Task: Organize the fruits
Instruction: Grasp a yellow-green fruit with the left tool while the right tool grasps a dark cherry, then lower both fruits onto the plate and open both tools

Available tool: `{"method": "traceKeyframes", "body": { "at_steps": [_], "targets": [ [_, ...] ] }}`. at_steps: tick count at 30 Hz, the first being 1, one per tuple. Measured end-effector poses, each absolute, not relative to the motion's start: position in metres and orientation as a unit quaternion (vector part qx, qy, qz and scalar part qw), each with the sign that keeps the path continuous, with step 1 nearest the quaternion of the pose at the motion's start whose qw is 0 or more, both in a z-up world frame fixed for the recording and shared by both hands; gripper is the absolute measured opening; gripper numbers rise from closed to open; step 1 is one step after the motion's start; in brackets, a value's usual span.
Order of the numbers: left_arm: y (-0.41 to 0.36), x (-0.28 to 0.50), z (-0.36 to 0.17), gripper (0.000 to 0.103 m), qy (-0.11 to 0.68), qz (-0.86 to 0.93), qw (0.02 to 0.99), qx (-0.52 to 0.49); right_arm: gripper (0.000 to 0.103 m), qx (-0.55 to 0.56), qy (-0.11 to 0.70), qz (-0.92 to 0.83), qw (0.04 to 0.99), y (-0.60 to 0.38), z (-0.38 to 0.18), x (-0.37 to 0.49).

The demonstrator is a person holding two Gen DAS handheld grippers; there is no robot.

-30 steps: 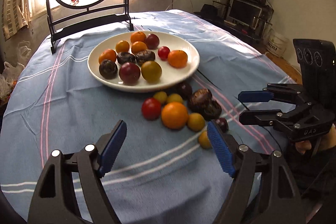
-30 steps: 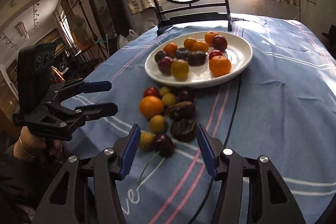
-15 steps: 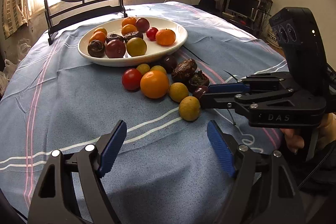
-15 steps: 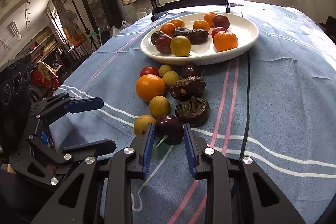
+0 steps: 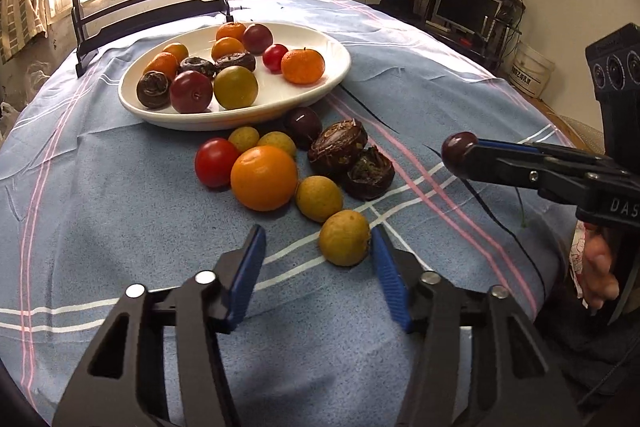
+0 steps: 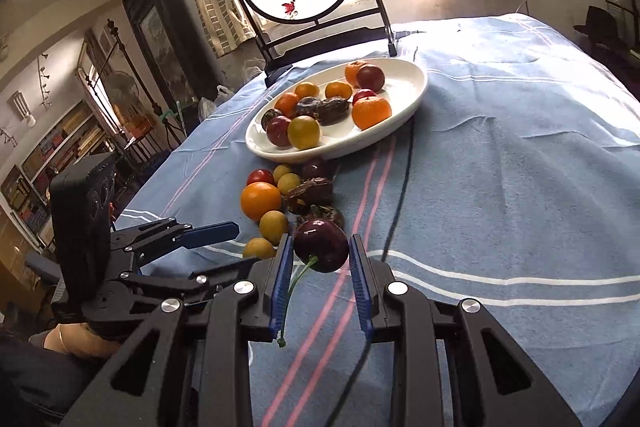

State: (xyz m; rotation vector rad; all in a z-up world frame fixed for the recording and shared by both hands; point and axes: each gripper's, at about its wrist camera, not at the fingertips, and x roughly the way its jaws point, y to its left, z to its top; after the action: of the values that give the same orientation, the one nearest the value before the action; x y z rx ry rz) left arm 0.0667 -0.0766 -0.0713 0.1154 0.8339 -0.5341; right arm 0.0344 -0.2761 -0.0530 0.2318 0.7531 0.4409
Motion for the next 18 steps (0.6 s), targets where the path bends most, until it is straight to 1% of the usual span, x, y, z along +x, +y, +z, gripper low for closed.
{"method": "traceKeyframes", "body": {
  "at_steps": [1,2,7,11,14,18],
  "targets": [
    [-0.08,0.067,-0.073,0.042,0.404,-0.262,0.874,0.054,0.029,0.114,0.366,0.211,0.899,-0.279,-0.054,0.033],
    [-0.083,0.068,-0.075,0.037,0.41,-0.266,0.87,0.057,0.028,0.116,0.367,0.211,0.899,-0.281,-0.056,0.032],
    [-0.091,0.067,-0.074,0.036,0.41,-0.268,0.87,0.061,0.029,0.119,0.367,0.216,0.897,-0.284,-0.06,0.028],
    [-0.092,0.065,-0.074,0.026,0.409,-0.271,0.869,0.06,0.029,0.122,0.365,0.219,0.896,-0.285,-0.06,0.025],
    [-0.084,0.065,-0.071,0.026,0.402,-0.269,0.874,0.04,0.028,0.122,0.364,0.22,0.897,-0.285,-0.059,0.024],
    [-0.075,0.058,-0.056,0.026,0.375,-0.27,0.886,0.024,0.028,0.123,0.362,0.221,0.897,-0.287,-0.057,0.024]
  ]
}}
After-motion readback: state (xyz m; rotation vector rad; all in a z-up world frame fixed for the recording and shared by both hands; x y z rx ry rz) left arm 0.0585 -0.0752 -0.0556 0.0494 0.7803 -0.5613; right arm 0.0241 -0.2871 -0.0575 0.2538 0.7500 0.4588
